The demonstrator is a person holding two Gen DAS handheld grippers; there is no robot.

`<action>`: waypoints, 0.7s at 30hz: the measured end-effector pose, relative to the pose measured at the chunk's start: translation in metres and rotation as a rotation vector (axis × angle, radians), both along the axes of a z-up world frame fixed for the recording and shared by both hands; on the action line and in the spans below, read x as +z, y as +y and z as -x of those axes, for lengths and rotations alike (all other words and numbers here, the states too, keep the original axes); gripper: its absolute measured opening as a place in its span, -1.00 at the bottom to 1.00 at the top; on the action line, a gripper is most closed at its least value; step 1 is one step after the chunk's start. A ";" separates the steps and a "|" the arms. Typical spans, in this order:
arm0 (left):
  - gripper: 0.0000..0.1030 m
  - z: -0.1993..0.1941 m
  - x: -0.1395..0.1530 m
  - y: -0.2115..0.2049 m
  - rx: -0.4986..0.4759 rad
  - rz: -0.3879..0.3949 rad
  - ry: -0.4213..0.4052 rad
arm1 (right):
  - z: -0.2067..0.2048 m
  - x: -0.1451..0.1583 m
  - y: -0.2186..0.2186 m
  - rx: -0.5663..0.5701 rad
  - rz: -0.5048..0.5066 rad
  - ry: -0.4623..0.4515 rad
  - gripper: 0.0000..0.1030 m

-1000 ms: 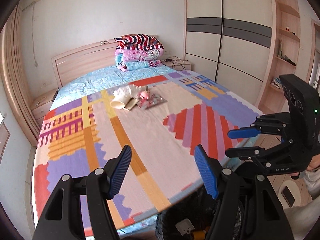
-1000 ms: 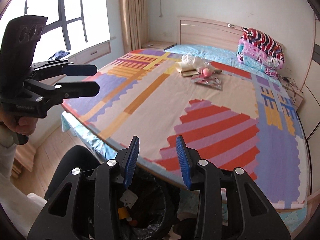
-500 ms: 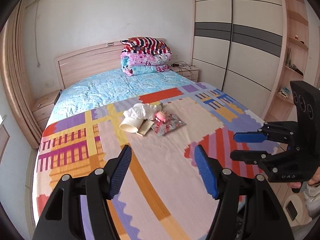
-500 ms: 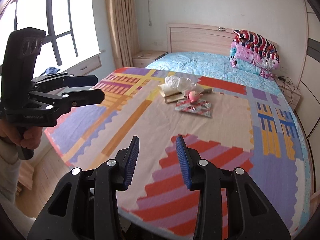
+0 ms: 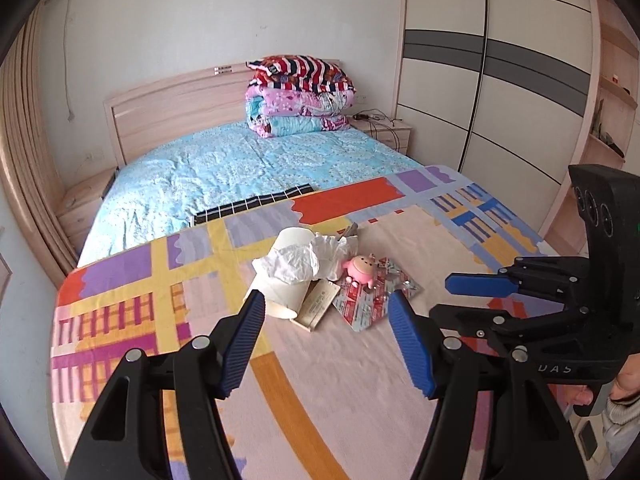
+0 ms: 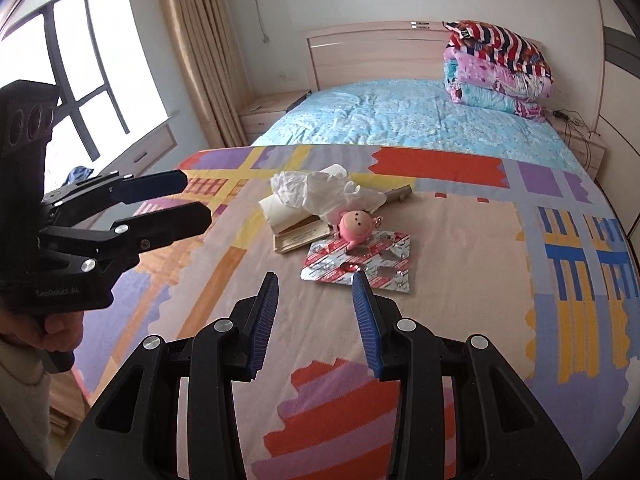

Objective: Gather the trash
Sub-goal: 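Grasp the tissue-filled paper cup with the left tool while the right tool grasps the pink toy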

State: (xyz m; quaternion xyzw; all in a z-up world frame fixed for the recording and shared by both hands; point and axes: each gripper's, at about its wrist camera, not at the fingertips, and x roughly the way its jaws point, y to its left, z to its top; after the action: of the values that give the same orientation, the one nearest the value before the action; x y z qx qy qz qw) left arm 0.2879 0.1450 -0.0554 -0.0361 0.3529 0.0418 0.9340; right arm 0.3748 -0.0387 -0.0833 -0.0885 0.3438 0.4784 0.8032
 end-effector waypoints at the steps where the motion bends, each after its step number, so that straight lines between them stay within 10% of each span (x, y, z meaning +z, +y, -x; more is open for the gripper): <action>1: 0.20 -0.006 -0.003 0.004 0.000 0.014 0.006 | -0.006 -0.001 0.003 -0.006 -0.003 0.015 -0.26; 17: 0.05 -0.093 -0.041 0.018 -0.010 -0.039 0.130 | -0.055 -0.030 0.029 -0.024 -0.017 0.145 -0.26; 21: -0.31 -0.099 -0.045 0.018 -0.013 -0.016 0.141 | -0.059 -0.030 0.031 -0.028 -0.030 0.152 -0.26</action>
State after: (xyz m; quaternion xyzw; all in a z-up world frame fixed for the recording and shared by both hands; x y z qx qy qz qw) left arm 0.3869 0.1627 -0.1007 -0.0231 0.4175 0.0410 0.9075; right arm 0.4339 -0.0082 -0.1135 -0.0351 0.3980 0.4774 0.7826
